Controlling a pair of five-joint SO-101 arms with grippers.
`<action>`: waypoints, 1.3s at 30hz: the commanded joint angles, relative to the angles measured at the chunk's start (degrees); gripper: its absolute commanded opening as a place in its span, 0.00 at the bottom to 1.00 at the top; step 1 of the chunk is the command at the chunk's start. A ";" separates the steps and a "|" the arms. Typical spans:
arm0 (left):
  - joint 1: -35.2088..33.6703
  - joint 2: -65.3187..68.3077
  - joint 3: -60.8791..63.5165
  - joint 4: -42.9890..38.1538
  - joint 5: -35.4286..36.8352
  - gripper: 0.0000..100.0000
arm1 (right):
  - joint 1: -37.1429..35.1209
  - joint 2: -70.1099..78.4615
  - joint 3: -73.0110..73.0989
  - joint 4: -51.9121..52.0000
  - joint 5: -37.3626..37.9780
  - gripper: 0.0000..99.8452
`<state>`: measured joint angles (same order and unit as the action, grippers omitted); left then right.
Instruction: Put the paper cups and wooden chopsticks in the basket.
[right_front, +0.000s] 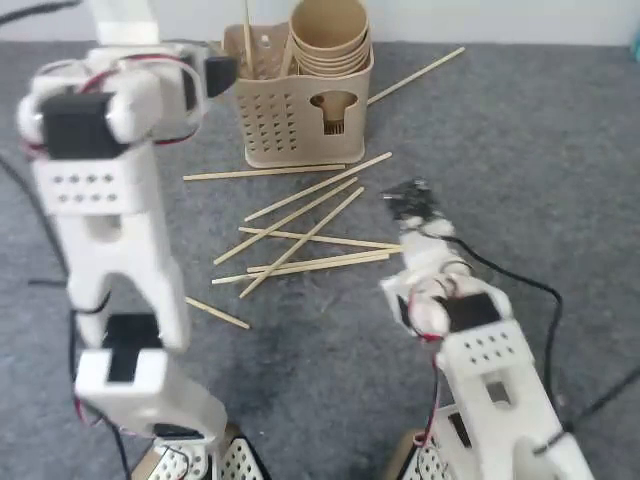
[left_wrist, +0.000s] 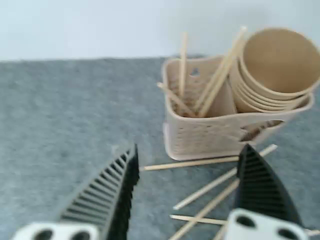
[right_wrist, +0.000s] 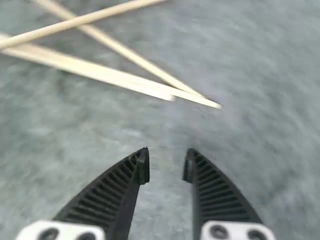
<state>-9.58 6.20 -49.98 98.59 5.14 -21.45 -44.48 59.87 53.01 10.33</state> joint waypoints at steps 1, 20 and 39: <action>-1.76 -10.46 10.68 1.93 -1.23 0.30 | -4.62 9.27 -7.47 0.66 3.60 0.23; -7.03 -58.99 83.82 -19.87 -6.68 0.30 | -8.66 46.29 -32.97 -2.07 34.73 0.28; -7.74 -73.23 114.86 -33.05 -4.66 0.30 | -7.34 60.79 -41.76 -1.98 36.13 0.01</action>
<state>-16.35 -64.57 64.40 67.30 -0.57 -29.54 16.18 18.90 51.52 45.93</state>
